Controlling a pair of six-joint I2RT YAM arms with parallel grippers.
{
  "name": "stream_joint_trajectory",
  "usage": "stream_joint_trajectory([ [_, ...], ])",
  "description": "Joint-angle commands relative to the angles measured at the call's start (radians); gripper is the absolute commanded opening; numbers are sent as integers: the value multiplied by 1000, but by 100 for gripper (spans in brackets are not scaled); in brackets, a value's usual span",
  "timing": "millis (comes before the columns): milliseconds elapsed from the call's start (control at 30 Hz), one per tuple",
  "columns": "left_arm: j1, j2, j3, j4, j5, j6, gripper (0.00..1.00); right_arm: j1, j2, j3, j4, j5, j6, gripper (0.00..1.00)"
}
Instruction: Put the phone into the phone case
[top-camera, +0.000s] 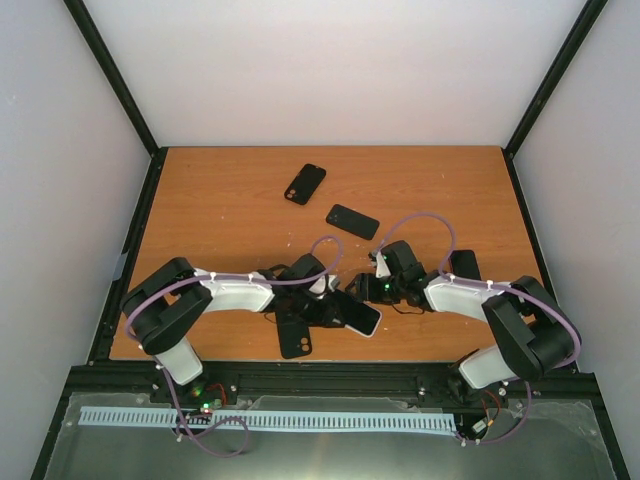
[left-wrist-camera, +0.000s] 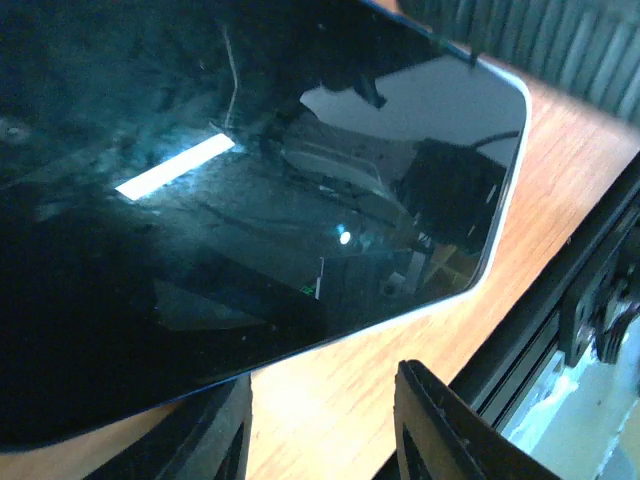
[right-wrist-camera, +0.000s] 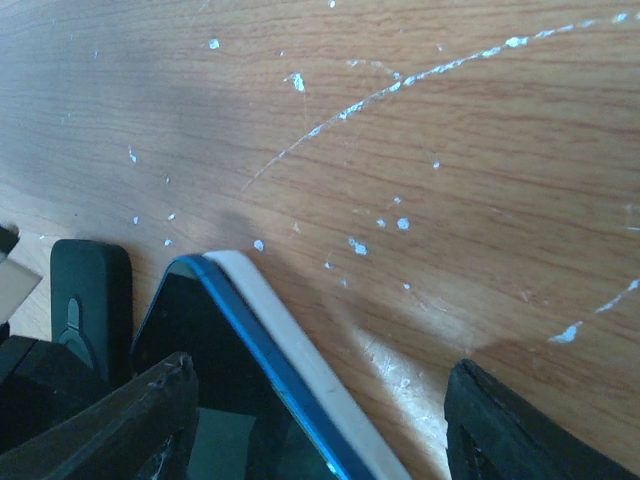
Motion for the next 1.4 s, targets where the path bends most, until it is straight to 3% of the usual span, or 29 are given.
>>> stream_joint_trajectory([
  [0,27,65,35,13,-107,16,38,-2,20,-41,-26,-35,23,67],
  [200,92,67,14,29,-99,40,31,-2,4,-97,106,-130,118,67],
  [433,95,59,-23,69,-73,26,28,-1,-1,-128,328,-233,274,66],
  [833,95,19,-61,84,-90,21,28,-2,-27,-165,475,-338,346,64],
  [1167,95,4,-79,65,-123,27,29,-1,3,-172,515,-426,340,61],
  [1367,95,3,-75,45,-148,38,29,-3,17,-140,396,-450,239,61],
])
